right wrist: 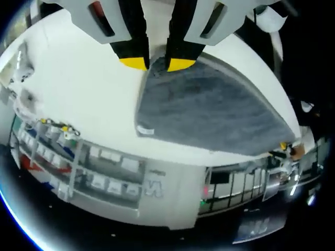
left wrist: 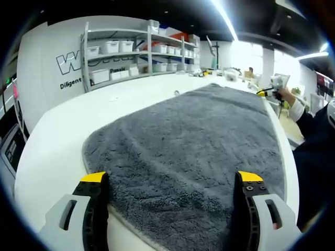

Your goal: Open the folded towel by lifting each exposed corner and separating the folded layers until the towel lies flat within the target outline without major curled edges

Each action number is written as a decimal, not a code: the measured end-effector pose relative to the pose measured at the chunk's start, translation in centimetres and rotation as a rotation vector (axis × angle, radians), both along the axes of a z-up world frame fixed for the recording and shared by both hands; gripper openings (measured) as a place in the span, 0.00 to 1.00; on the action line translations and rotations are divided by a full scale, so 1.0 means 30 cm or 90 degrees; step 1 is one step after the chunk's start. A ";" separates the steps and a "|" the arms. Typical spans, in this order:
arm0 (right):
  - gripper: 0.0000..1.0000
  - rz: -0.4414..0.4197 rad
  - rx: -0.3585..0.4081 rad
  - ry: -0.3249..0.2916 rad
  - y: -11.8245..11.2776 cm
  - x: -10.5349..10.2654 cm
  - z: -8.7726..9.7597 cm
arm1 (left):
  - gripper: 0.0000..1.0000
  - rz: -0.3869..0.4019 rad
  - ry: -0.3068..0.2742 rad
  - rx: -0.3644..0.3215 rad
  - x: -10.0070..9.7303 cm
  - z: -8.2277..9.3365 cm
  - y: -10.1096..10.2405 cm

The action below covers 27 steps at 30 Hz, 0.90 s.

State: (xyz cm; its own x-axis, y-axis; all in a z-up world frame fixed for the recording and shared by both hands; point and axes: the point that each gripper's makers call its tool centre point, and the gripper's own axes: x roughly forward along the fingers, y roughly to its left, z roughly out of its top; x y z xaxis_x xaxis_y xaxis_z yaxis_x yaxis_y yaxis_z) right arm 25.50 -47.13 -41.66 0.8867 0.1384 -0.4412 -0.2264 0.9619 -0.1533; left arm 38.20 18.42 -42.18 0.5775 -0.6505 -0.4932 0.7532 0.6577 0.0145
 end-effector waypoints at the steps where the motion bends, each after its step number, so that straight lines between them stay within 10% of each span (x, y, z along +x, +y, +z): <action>1: 0.09 0.000 0.001 0.000 -0.001 -0.003 -0.005 | 0.98 0.000 0.000 0.000 0.000 0.000 0.000; 20: 0.09 -0.009 -0.019 0.005 -0.007 -0.001 0.007 | 0.96 0.009 -0.013 -0.010 0.000 0.008 0.009; 27: 0.14 0.017 0.026 -0.062 0.033 0.003 0.091 | 0.92 0.052 -0.060 -0.123 0.033 0.132 0.039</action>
State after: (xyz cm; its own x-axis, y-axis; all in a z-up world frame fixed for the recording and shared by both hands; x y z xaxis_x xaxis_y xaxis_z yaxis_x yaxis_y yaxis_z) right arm 25.60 -46.14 -38.93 0.9207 0.1783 -0.3473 -0.2379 0.9616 -0.1370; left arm 39.20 19.59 -38.23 0.6699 -0.6765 -0.3058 0.6983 0.7141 -0.0500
